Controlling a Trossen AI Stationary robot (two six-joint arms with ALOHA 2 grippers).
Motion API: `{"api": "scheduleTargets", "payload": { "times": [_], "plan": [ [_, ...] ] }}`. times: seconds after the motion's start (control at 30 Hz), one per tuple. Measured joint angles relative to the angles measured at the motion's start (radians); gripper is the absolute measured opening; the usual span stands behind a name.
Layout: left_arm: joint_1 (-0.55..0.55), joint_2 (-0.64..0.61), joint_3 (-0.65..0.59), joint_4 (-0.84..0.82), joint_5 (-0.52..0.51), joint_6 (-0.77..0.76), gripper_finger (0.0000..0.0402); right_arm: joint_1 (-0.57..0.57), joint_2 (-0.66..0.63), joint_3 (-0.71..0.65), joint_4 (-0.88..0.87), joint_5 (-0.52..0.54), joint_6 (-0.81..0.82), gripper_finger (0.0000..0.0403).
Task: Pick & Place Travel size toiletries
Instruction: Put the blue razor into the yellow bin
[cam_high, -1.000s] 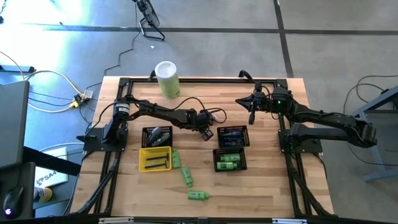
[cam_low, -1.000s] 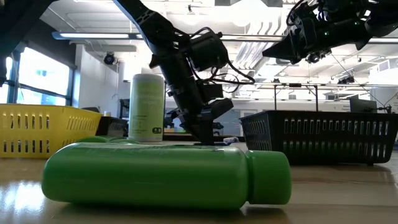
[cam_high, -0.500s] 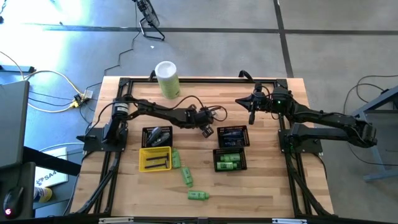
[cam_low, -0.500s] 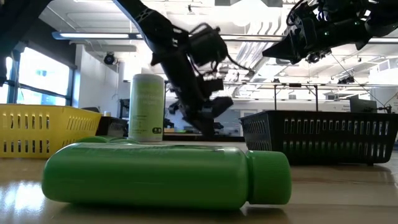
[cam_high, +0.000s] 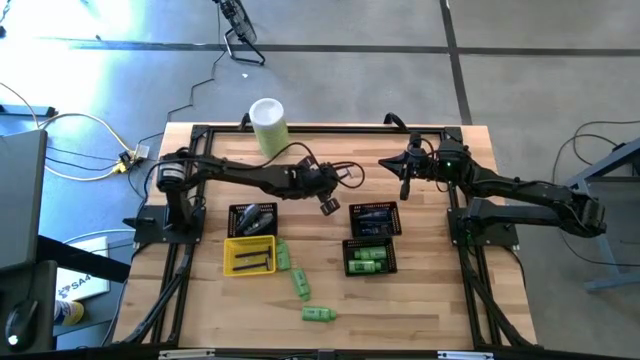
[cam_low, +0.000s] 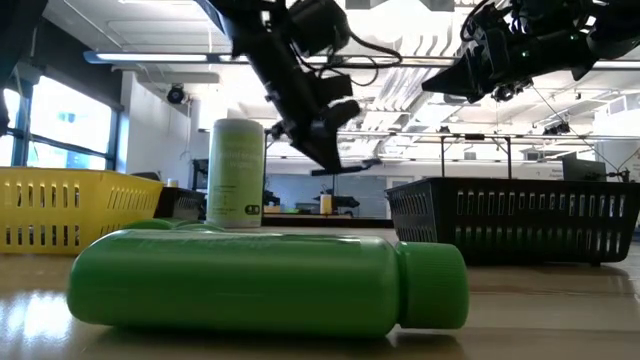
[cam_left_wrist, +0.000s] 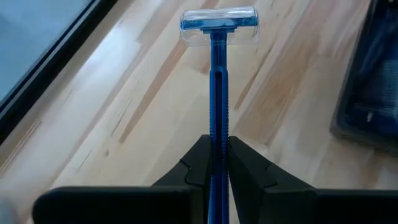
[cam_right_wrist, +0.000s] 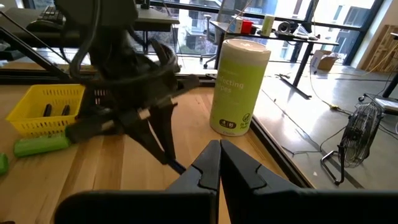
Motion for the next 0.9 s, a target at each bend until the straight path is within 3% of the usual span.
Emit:
{"api": "scheduleTargets", "payload": {
  "times": [0.4,0.9],
  "plan": [
    [-0.012,-0.145,0.002,-0.245,0.081,-0.042,0.0036,0.0,0.0,0.0,-0.002,0.0,0.0,0.0003],
    [-0.179,-0.339,0.002,-0.699,0.07,-0.265,0.0036,0.0,0.0,0.0,-0.005,0.0,0.0,0.0003]
  ]
}}
